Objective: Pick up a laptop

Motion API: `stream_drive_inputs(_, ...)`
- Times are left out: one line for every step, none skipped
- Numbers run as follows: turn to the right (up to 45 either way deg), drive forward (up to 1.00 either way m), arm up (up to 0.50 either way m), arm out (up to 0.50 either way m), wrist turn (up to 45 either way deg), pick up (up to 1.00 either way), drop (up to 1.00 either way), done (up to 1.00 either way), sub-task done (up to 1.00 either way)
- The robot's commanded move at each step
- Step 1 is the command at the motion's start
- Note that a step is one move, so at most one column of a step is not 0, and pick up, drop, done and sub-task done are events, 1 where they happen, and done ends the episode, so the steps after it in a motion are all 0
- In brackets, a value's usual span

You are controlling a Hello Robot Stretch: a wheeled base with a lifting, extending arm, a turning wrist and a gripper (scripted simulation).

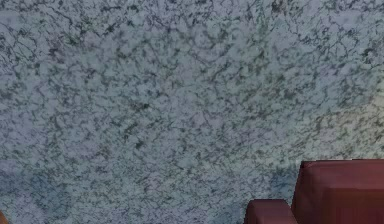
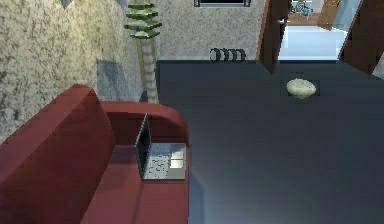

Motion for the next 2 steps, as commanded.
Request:
stream_drive_inputs(0.0, 0.00, 0.04, 0.00, 0.0, 0.00, 0.00, 0.00, 0.00)
stream_drive_inputs(0.0, 0.00, 0.00, 0.48, 0.0, 0.00, 0.00, 0.00, 0.00)
